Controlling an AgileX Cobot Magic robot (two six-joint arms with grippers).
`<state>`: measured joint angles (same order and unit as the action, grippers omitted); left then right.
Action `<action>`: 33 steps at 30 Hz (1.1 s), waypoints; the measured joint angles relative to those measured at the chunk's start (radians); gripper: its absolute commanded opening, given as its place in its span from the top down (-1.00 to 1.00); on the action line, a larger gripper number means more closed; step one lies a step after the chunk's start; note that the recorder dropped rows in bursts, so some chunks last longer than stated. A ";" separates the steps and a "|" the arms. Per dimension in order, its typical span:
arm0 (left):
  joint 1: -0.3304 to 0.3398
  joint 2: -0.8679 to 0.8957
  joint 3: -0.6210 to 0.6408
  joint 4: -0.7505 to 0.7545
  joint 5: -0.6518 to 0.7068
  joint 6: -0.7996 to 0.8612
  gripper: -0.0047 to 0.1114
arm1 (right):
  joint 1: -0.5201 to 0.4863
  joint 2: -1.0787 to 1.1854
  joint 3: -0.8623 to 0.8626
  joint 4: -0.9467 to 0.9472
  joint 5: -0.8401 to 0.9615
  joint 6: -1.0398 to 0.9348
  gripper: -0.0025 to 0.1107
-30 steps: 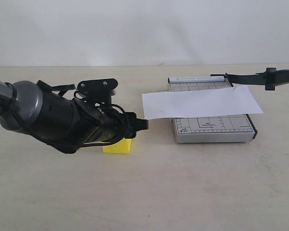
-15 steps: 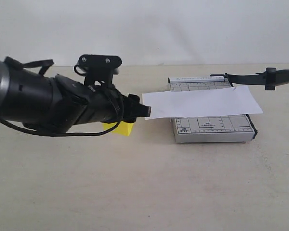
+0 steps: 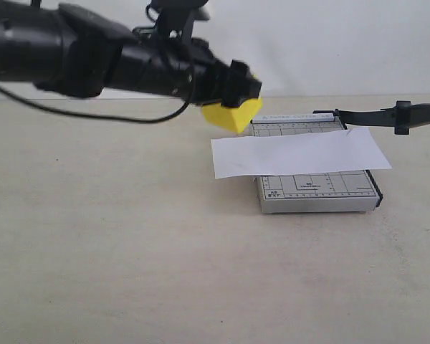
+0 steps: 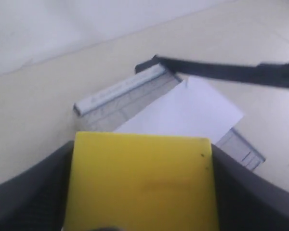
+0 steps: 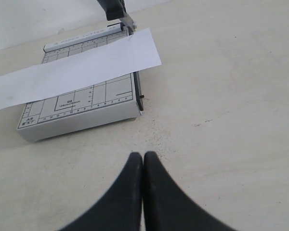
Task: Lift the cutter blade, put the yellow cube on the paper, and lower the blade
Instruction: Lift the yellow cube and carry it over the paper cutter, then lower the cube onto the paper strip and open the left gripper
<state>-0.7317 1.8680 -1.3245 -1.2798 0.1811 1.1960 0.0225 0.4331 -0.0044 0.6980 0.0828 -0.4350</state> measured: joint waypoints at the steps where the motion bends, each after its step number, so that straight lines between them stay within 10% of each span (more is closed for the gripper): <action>1: 0.012 0.045 -0.098 0.016 0.053 0.000 0.84 | 0.000 0.000 0.000 0.000 0.000 0.000 0.96; 14: 0.012 0.556 -0.805 0.537 0.556 -0.332 0.84 | 0.000 0.000 0.000 0.000 0.000 -0.002 0.96; 33: 0.012 0.653 -0.954 0.568 0.595 -0.246 0.84 | 0.000 0.000 0.000 0.000 0.000 -0.006 0.96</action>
<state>-0.7193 2.5208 -2.2786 -0.7113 0.7760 0.9505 0.0225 0.4331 -0.0044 0.6980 0.0828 -0.4408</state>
